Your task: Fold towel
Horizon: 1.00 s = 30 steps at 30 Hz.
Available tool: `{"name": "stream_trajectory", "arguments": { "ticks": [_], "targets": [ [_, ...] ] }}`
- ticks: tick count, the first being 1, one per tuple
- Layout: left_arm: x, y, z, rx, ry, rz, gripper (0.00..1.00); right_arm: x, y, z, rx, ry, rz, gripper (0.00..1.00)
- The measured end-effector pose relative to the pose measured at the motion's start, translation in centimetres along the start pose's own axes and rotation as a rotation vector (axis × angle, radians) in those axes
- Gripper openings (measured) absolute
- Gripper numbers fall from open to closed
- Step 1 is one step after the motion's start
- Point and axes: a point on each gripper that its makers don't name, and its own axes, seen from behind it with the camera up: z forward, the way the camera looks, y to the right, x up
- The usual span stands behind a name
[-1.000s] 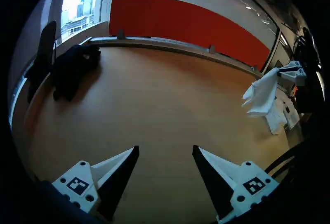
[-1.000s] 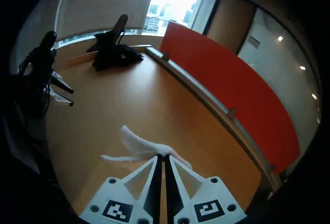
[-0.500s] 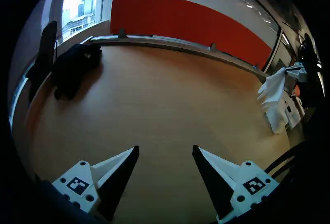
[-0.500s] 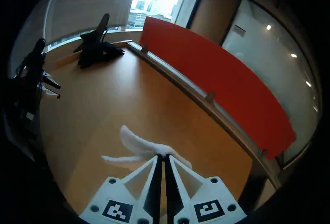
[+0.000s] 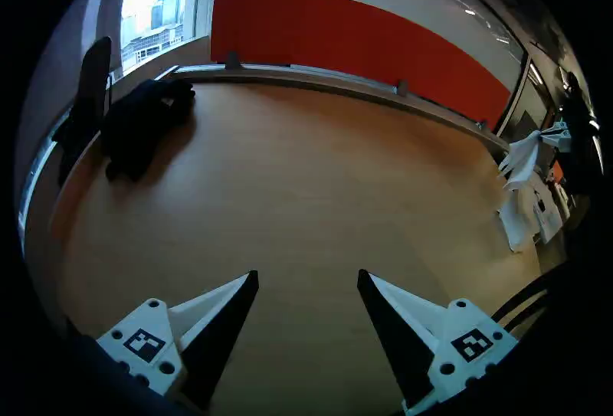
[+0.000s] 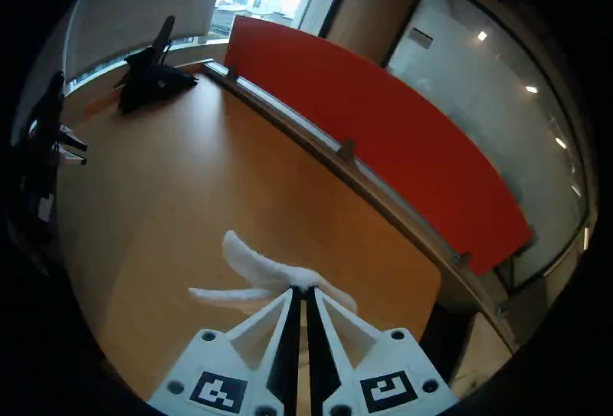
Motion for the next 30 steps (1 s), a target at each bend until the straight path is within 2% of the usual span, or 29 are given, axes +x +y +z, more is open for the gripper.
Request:
{"name": "stream_trajectory", "arguments": {
  "ticks": [8, 15, 23, 30],
  "targets": [
    [0.2, 0.9, 0.1, 0.005, -0.002, 0.010, 0.96, -2.1, 3.6, -0.5, -0.039, -0.026, 0.021, 0.04],
    [0.6, 1.8, 0.2, 0.003, -0.002, 0.017, 0.96, -3.4, 5.9, -1.3, -0.063, -0.042, 0.036, 0.04],
    [0.6, 2.7, 0.3, -0.006, -0.009, 0.026, 0.96, -5.5, 6.5, -2.7, -0.079, -0.056, 0.054, 0.04],
    [0.6, 3.2, 0.3, -0.016, -0.011, 0.034, 0.96, -8.2, 6.1, -4.6, -0.086, -0.073, 0.077, 0.04]
  ]
}}
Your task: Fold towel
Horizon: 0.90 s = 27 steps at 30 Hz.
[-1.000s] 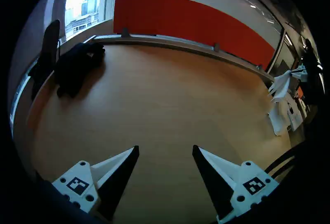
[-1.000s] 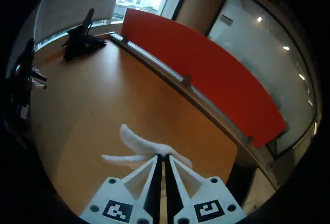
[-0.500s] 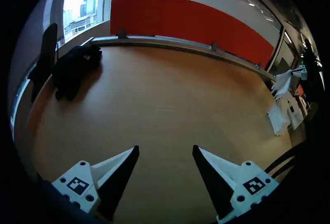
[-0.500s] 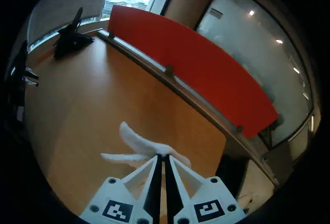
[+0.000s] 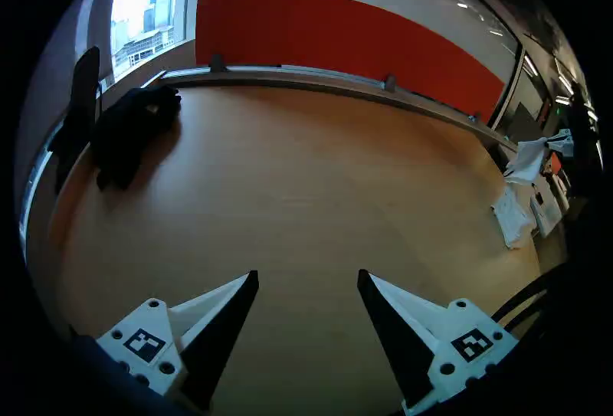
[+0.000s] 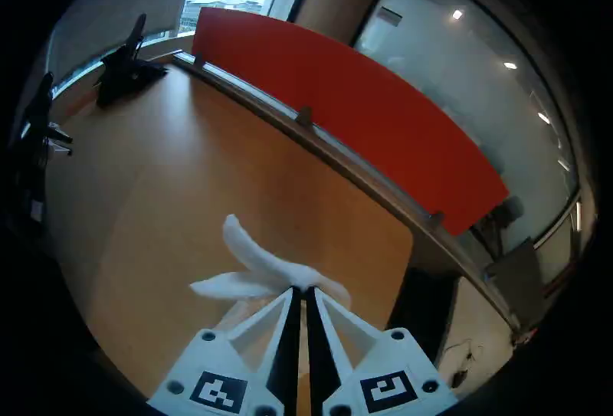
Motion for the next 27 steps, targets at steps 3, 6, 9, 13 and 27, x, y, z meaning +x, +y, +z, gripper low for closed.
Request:
{"name": "stream_trajectory", "arguments": {
  "ticks": [3, 6, 9, 13, 27],
  "targets": [
    [0.0, 0.2, 0.0, -0.005, -0.001, 0.003, 0.96, -1.6, -0.2, -0.7, -0.004, -0.014, 0.012, 0.04],
    [0.0, 0.3, 0.0, -0.008, -0.003, 0.006, 0.96, -3.1, -0.7, -1.3, -0.005, -0.028, 0.027, 0.04],
    [-0.1, 0.4, 0.0, -0.012, -0.004, 0.008, 0.96, -4.3, -1.4, -1.9, -0.005, -0.033, 0.044, 0.04],
    [-0.1, 0.5, 0.0, -0.016, -0.004, 0.009, 0.96, -6.0, -2.1, -2.4, -0.011, -0.045, 0.063, 0.04],
    [-0.3, -0.1, -0.3, -0.012, -0.007, 0.014, 0.96, -12.2, -3.8, -2.6, -0.032, -0.115, 0.141, 0.04]
  ]
}}
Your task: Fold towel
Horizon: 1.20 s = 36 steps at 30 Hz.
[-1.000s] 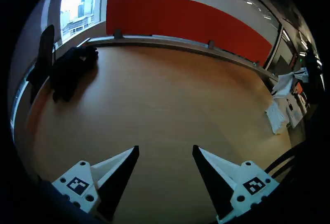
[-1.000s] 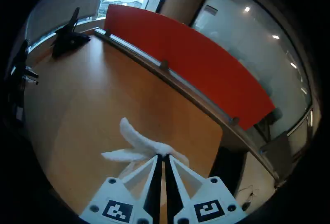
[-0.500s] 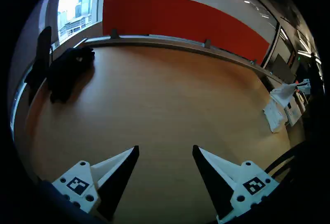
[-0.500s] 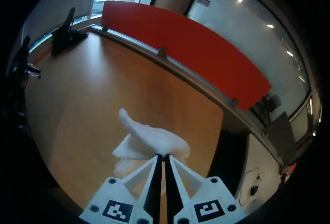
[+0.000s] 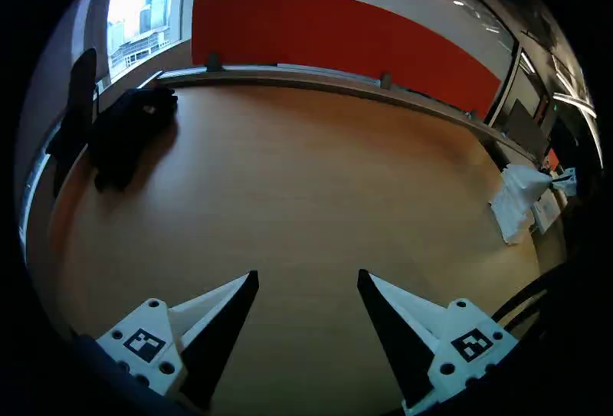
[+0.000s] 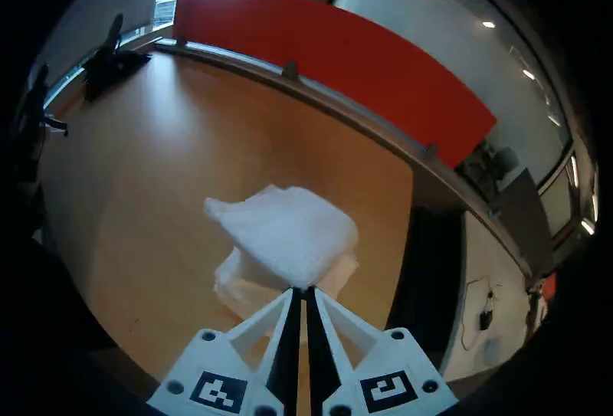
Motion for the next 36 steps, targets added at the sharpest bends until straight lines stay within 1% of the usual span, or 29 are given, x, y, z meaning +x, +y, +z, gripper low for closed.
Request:
{"name": "stream_trajectory", "arguments": {
  "ticks": [7, 18, 27, 29, 36],
  "targets": [
    [-0.1, -0.1, -0.1, 0.002, -0.001, 0.002, 0.96, -3.2, 0.2, 0.8, -0.014, -0.053, 0.031, 0.05],
    [-0.3, -0.4, -0.4, 0.015, -0.005, 0.008, 0.96, -7.7, 0.8, 2.8, -0.029, -0.141, 0.077, 0.05],
    [-0.6, -0.7, -0.7, 0.025, -0.011, 0.003, 0.96, -9.3, 1.6, 4.5, -0.047, -0.181, 0.128, 0.04],
    [-0.7, -0.7, -0.8, 0.027, -0.011, 0.004, 0.96, -9.6, 1.5, 4.8, -0.041, -0.189, 0.134, 0.04],
    [-1.0, -0.7, -0.9, 0.033, -0.014, -0.005, 0.96, -10.6, 1.0, 5.7, -0.034, -0.222, 0.131, 0.04]
  ]
}}
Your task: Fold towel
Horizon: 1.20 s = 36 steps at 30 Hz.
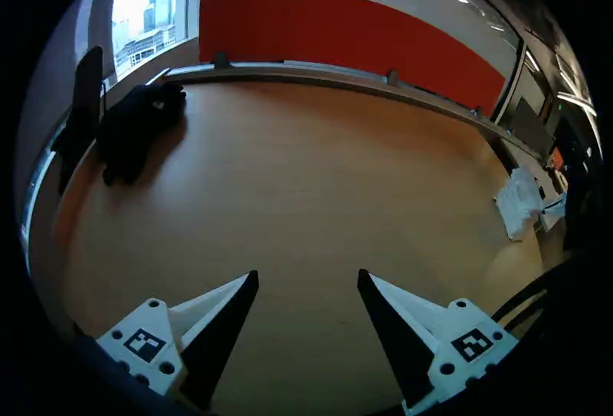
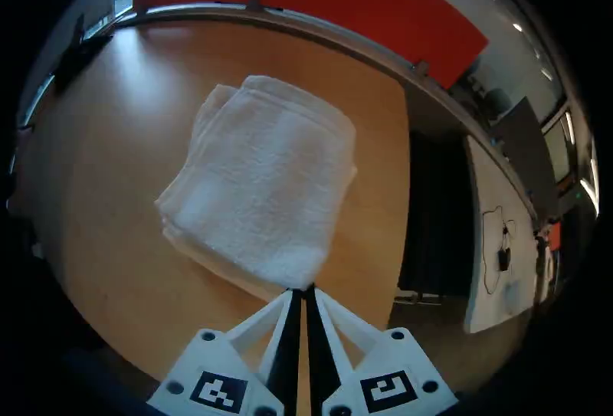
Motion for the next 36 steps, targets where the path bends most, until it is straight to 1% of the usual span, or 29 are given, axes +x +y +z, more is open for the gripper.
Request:
{"name": "stream_trajectory", "arguments": {
  "ticks": [6, 13, 18, 22, 24, 25, 26, 32, 34, 36],
  "targets": [
    [-0.1, -0.1, -0.1, 0.005, -0.001, 0.000, 0.96, 0.0, -0.1, 0.3, -0.001, 0.003, 0.012, 0.05],
    [0.1, 0.0, -0.1, 0.004, 0.001, -0.002, 0.96, 0.3, 0.1, 0.0, -0.015, 0.022, 0.027, 0.06],
    [0.2, 0.1, 0.0, 0.001, 0.000, 0.003, 0.96, 0.2, 0.3, -0.1, -0.030, 0.024, 0.035, 0.12],
    [0.2, 0.0, 0.0, 0.000, 0.001, 0.004, 0.96, 0.2, 0.7, -0.2, -0.054, 0.025, 0.043, 0.24],
    [0.3, 0.0, 0.0, -0.001, 0.002, 0.002, 0.96, 0.2, 0.9, -0.2, -0.068, 0.027, 0.052, 0.31],
    [0.3, 0.0, 0.0, -0.002, 0.002, 0.001, 0.96, 0.3, 1.0, -0.3, -0.073, 0.032, 0.057, 0.31],
    [0.3, -0.1, 0.0, -0.002, 0.003, -0.001, 0.96, 0.4, 1.0, -0.4, -0.078, 0.038, 0.062, 0.34],
    [0.4, -0.3, 0.0, -0.002, 0.006, -0.002, 0.96, 0.7, 1.2, -0.9, -0.100, 0.061, 0.099, 0.88],
    [0.4, -0.3, -0.1, -0.002, 0.007, -0.002, 0.96, 0.9, 1.3, -1.1, -0.105, 0.068, 0.110, 0.96],
    [0.4, -0.4, -0.1, -0.003, 0.007, -0.002, 0.96, 1.1, 1.3, -1.3, -0.109, 0.077, 0.121, 0.97]
  ]
}}
